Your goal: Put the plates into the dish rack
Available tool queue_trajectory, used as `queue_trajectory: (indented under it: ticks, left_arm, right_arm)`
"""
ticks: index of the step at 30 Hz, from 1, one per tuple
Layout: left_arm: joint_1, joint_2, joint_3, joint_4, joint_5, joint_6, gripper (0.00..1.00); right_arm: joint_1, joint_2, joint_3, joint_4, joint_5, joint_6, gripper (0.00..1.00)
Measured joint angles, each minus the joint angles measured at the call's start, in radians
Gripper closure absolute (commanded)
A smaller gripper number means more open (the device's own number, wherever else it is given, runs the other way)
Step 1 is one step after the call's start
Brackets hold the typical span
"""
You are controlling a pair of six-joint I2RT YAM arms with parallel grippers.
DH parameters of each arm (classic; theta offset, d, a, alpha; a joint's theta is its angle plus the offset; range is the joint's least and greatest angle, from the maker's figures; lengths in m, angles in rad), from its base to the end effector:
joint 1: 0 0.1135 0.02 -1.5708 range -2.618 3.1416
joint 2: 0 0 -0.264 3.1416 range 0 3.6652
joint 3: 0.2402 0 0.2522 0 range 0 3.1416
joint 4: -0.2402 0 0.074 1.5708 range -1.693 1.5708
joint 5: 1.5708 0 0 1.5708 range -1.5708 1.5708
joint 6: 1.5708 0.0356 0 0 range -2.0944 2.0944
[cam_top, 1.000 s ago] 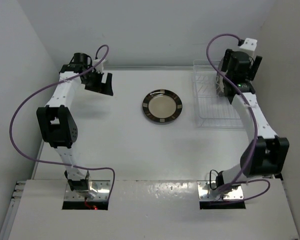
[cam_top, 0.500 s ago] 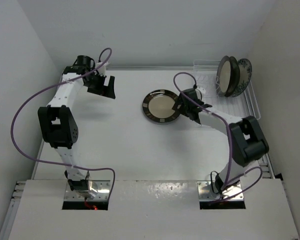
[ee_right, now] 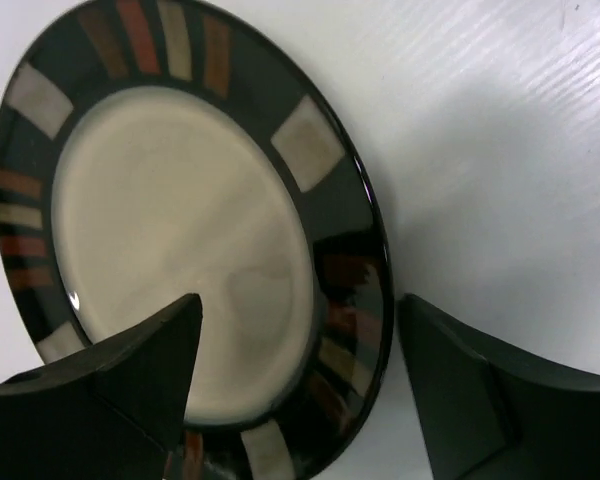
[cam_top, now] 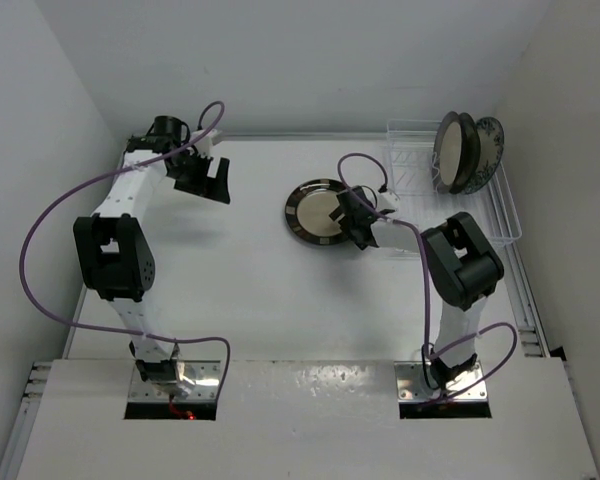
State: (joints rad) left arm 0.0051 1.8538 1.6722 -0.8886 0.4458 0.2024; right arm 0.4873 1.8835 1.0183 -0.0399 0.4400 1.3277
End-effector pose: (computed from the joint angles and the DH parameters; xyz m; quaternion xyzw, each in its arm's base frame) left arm 0.3965 -0.0133 0.2887 0.1476 0.9349 -0.1880 0.2624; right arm 0.3352 0.1605 0.1336 0.4414 0.8130 0.1243 0.3589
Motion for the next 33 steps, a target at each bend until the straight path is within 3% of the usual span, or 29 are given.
queue_trajectory:
  ticks: [1,5,6,9,14,20,27,33]
  left_arm:
    - [0.0,0.0,0.0,0.001,0.0,0.0,0.0]
    - [0.003,0.0,0.0,0.0,0.0,0.0,0.0]
    - [0.003,0.0,0.0,0.0,0.0,0.0,0.0]
    - [0.003,0.0,0.0,0.0,0.001,0.0,0.0]
    - [0.009,0.0,0.0,0.0,0.002,0.0,0.0]
    - [0.011,0.0,0.0,0.0,0.002,0.0,0.0]
    - [0.011,0.0,0.0,0.0,0.005,0.0,0.0]
    - [0.011,0.0,0.0,0.0,0.006,0.0,0.0]
  right_arm:
    - [-0.001,0.015,0.011,0.001,0.006,0.015,0.23]
    - [-0.008,0.057,0.034,0.043,0.04,0.04,0.51]
    - [-0.011,0.07,0.043,0.048,0.044,0.045,0.71]
    - [-0.023,0.112,0.064,0.087,0.027,0.068,1.0]
    - [-0.023,0.113,0.058,0.23,-0.014,0.062,1.0]
    - [-0.032,0.029,0.016,0.349,-0.083,-0.193,1.0]
    - [-0.107,-0.118,0.116,0.257,-0.192,-0.556,1.0]
    - [-0.24,-0.185,0.215,0.205,-0.205,-0.749,1.0]
